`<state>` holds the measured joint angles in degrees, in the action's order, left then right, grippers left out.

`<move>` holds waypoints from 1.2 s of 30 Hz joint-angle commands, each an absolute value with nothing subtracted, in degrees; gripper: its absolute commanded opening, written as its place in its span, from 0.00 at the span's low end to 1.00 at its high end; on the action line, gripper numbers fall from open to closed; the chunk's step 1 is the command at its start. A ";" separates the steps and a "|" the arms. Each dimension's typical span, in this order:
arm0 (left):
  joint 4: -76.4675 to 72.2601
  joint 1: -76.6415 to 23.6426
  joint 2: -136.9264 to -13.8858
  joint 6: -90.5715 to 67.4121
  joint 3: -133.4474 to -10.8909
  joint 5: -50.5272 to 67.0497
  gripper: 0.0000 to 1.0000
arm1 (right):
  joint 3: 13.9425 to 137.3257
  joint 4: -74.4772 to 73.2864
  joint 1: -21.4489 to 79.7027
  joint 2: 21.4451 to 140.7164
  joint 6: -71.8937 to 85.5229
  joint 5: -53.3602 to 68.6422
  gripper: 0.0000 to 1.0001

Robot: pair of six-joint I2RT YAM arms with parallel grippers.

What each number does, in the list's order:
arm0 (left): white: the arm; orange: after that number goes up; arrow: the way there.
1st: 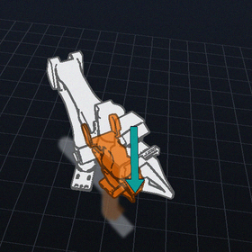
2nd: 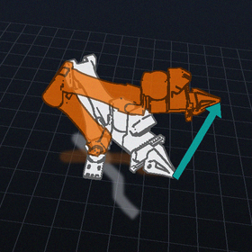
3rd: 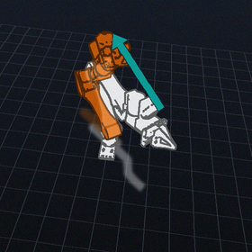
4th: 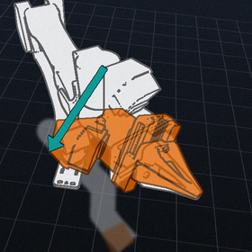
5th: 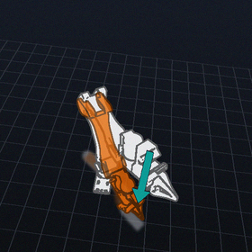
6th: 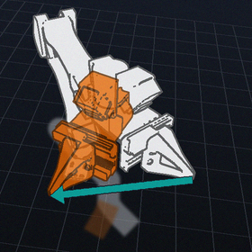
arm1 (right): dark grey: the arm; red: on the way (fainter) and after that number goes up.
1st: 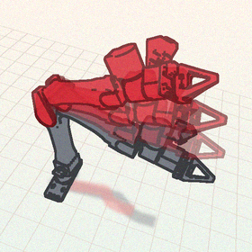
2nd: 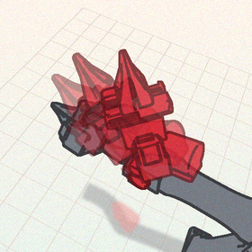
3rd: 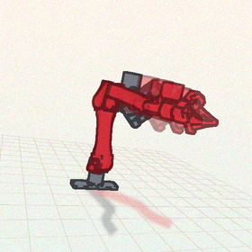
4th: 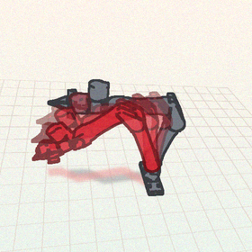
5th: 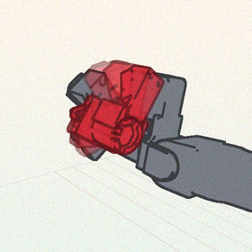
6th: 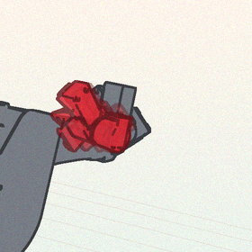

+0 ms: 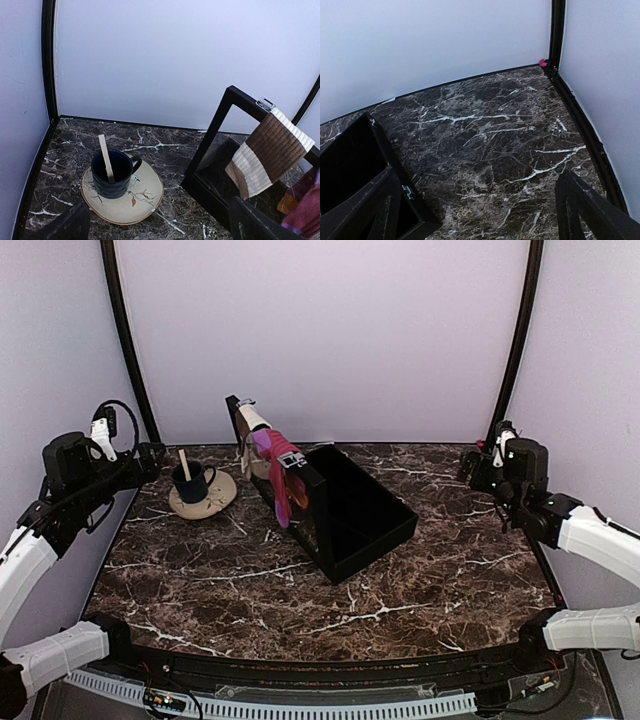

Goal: Roll the socks
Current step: Pick up the sock from the storage box.

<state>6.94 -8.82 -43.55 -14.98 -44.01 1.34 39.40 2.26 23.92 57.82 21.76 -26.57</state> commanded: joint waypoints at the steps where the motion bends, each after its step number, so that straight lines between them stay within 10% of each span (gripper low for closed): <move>1: 15.98 -11.28 -40.70 -16.98 -45.51 -1.15 0.99 | 37.75 7.29 24.86 55.29 21.16 -37.58 1.00; 5: 15.82 -15.39 -40.29 -19.29 -46.13 0.61 0.99 | 34.64 20.78 21.23 54.71 17.70 -24.08 0.94; 12: 7.67 -29.88 -47.61 -21.38 -44.15 -3.40 0.99 | 50.07 2.16 23.94 68.65 21.16 -13.73 0.64; 36: -17.81 -42.95 -69.22 -0.90 -46.07 -20.10 0.81 | 51.50 -0.97 32.12 70.49 23.29 -18.96 0.61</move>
